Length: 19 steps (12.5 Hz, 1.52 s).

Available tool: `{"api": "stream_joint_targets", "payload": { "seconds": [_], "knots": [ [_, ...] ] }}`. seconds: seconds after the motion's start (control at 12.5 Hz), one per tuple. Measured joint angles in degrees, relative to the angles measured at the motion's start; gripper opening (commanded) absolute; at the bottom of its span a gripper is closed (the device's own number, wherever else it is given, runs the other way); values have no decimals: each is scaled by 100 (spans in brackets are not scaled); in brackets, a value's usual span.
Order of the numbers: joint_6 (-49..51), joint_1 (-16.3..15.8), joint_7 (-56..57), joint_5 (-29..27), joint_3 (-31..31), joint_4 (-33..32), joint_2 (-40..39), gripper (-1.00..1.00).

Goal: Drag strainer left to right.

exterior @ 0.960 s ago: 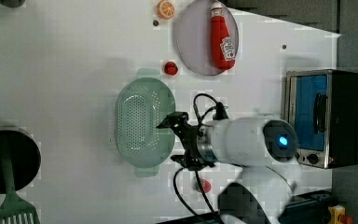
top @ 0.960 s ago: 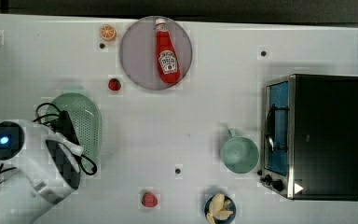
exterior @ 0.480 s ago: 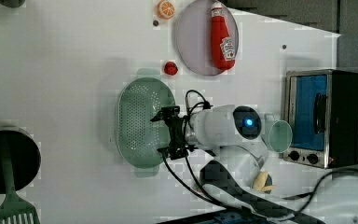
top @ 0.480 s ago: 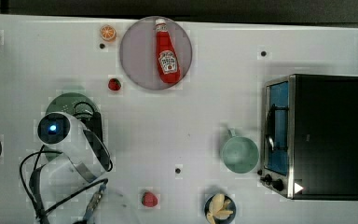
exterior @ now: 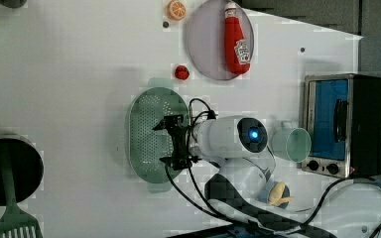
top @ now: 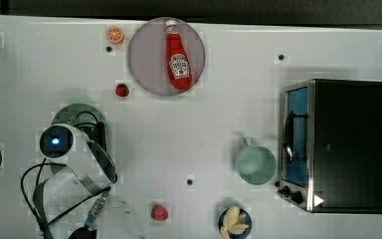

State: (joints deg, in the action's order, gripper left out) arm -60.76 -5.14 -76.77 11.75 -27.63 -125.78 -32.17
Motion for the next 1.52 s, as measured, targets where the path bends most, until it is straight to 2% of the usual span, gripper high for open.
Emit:
{"api": "stream_joint_targets", "payload": {
  "seconds": [0.64,1.04,1.52],
  "knots": [
    [-118,63,-6,-50,582,-168,232,100],
    [-101,443,17,-15,662,-660,632,100],
    [-106,647,621,91,1028,-828,818,100]
  ]
}}
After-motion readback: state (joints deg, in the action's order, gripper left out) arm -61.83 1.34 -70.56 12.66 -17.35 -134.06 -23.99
